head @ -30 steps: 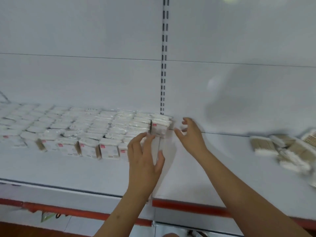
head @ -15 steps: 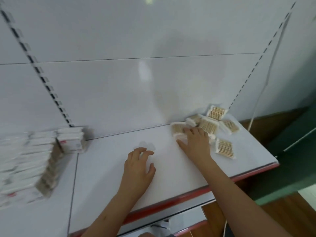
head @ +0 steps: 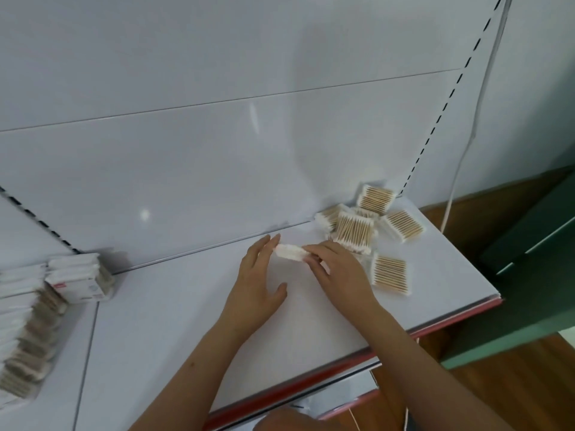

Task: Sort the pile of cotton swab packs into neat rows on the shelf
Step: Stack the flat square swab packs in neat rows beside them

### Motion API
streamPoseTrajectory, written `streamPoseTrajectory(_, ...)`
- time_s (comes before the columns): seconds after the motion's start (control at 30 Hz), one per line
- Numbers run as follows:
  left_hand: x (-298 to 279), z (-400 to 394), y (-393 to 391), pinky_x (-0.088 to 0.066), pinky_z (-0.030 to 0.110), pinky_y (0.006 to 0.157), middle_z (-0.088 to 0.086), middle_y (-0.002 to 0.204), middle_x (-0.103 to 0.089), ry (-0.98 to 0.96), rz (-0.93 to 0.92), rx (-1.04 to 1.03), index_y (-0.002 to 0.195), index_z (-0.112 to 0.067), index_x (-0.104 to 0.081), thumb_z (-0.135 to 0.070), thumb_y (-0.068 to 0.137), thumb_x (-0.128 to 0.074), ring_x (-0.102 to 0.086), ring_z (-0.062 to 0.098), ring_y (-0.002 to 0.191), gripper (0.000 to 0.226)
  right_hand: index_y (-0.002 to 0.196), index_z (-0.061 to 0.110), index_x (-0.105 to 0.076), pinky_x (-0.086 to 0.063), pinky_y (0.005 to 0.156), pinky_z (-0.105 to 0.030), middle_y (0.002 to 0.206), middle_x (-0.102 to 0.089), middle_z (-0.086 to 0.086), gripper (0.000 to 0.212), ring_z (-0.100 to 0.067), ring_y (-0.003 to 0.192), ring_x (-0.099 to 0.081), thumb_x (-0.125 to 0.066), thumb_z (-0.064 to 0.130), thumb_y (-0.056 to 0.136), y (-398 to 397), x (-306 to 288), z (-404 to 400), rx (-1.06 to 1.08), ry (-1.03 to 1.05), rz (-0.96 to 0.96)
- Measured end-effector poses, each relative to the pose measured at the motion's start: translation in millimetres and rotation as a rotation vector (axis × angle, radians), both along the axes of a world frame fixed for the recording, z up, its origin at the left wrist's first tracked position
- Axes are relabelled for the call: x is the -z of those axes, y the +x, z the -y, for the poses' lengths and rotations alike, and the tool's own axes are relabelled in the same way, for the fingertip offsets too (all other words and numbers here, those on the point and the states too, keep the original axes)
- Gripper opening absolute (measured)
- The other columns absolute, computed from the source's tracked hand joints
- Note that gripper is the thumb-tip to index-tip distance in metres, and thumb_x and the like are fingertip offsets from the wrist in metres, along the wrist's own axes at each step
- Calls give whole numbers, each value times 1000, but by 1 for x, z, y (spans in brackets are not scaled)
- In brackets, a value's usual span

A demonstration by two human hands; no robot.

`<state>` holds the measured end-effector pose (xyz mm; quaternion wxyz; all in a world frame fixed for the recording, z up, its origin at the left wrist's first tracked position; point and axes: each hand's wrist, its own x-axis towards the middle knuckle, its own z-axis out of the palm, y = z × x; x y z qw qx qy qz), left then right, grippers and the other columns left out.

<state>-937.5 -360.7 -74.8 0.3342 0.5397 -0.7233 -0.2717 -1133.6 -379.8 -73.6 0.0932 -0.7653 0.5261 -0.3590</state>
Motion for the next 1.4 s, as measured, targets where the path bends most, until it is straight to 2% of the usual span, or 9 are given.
streamPoseTrajectory(0.2,-8,8,-47,-53,21,85,-14,105,-69,52,-339,-189,108,-24,-62,-17,91,-72,-67,5,99,21,134,27,-53,-44,87,-12,110,-61,17,37,1,101,-57,-60,32,97,-41,-19,-15,12,246,287)
streamPoseTrajectory(0.33,2,2,-67,-58,21,71,-9,97,-73,177,-559,-320,101,-21,-61,-18,93,-71,-72,7,91,13,141,28,-45,-30,106,-28,137,-51,8,59,-11,126,-43,-66,47,89,-90,-8,-26,230,189,-40)
streamPoseTrajectory(0.5,7,2,-69,-56,19,62,-5,100,-74,181,-582,-324,105,-18,-62,-17,94,-69,-73,10,89,13,150,35,-32,-26,114,-31,150,-39,9,74,-11,137,-33,-66,53,86,-143,-2,-34,127,497,-197)
streamPoseTrajectory(0.67,7,0,-70,-55,20,60,-5,103,-74,193,-595,-320,110,-17,-60,-14,95,-67,-73,9,91,17,125,39,-48,-50,84,-23,112,-60,21,34,-2,100,-60,-55,51,95,-135,-18,-30,99,438,219)
streamPoseTrajectory(0.8,6,2,-70,-56,22,60,-4,104,-74,211,-607,-334,115,-15,-58,-12,95,-66,-73,11,91,21,103,26,-62,-60,60,-32,99,-71,-1,20,-22,88,-69,-44,35,102,-93,-28,-26,-2,525,744)
streamPoseTrajectory(0.97,4,1,-71,-55,23,61,-3,106,-75,208,-642,-344,118,-14,-56,-12,96,-64,-73,14,91,24,117,21,-56,-61,69,-34,107,-73,1,16,-15,97,-72,-53,18,101,-48,-19,-14,-96,595,915)
streamPoseTrajectory(1.1,-1,0,-71,-55,24,61,-1,102,-74,194,-674,-342,119,-13,-57,-23,99,-59,-71,14,86,22,112,17,-61,-58,66,-24,102,-70,2,13,-13,91,-69,-57,17,100,-28,-8,-3,-25,472,828)
streamPoseTrajectory(1.27,-2,0,-69,-58,28,69,-5,110,-73,221,-665,-304,129,-16,-51,-18,92,-71,-71,14,98,42,103,20,-67,-45,69,-12,94,-59,9,20,0,84,-58,-55,35,99,-13,7,2,57,269,380)
streamPoseTrajectory(1.4,-2,0,-67,-59,29,73,-4,111,-72,215,-638,-304,131,-16,-51,-13,95,-67,-70,15,100,39,109,21,-65,-53,76,-28,100,-61,9,25,-4,89,-59,-51,40,100,-12,4,6,-22,316,349)
